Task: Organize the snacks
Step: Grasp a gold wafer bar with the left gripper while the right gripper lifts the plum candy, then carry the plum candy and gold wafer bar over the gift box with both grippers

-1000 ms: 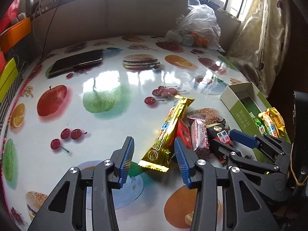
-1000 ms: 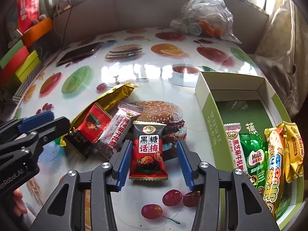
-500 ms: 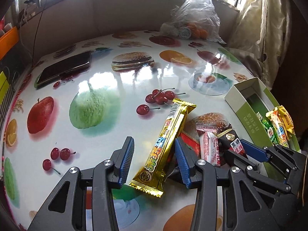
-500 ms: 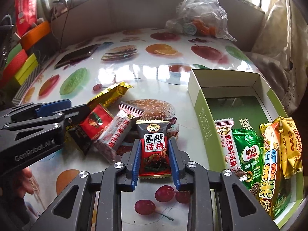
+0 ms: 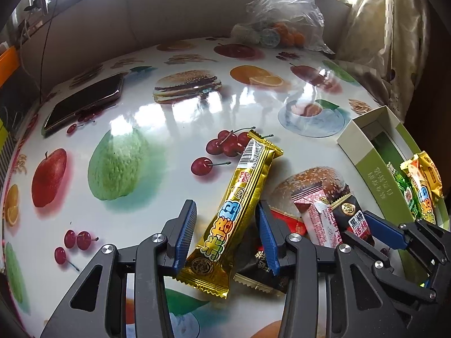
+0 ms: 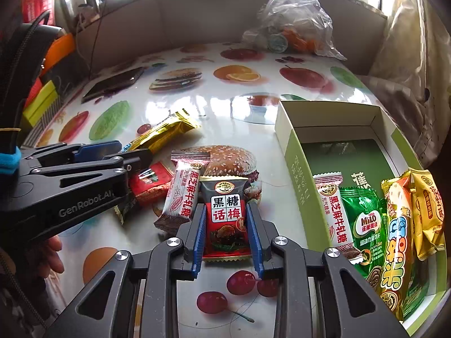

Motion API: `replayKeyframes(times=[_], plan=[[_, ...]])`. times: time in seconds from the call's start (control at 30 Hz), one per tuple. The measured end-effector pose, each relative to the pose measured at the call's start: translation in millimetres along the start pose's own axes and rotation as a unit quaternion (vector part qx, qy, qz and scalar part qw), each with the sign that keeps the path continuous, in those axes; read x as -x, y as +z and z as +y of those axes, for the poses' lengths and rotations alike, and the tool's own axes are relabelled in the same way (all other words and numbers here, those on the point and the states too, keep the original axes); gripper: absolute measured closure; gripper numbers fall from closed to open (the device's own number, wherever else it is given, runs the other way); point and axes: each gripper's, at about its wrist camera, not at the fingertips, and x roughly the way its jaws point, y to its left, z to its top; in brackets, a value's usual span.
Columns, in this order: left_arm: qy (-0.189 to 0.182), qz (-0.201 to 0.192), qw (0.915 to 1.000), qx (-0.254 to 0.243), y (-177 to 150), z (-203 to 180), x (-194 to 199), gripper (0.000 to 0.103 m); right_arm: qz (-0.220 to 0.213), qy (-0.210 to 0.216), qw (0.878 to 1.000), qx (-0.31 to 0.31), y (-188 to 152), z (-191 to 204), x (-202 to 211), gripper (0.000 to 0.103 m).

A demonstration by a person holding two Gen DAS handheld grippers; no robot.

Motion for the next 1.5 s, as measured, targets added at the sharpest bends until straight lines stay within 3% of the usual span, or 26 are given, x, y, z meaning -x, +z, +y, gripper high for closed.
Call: replayKeyframes(times=[0.37,0.43,0.5,1.5], plan=[[0.001,-0.011,0.9998,0.015,1,2,-2,0.059,-0.002,-0.004,1.0,0.003,0,1,1,0.076],[0.002,-0.012,0.9998,0.014,0,1,-2,0.071,-0.002,-0.004,1.0,0.003,0,1,1,0.076],[0.004,-0.012,0.9998,0.014,0,2,-1,0.075,-0.003,-0.004,1.0,0.003,-1,1,1,0.076],[0.001,-0.039,0.9977,0.056,-40,15,44,0.079,-0.021,0.015,1.0,-0.016,-8,-1,18,0.082]])
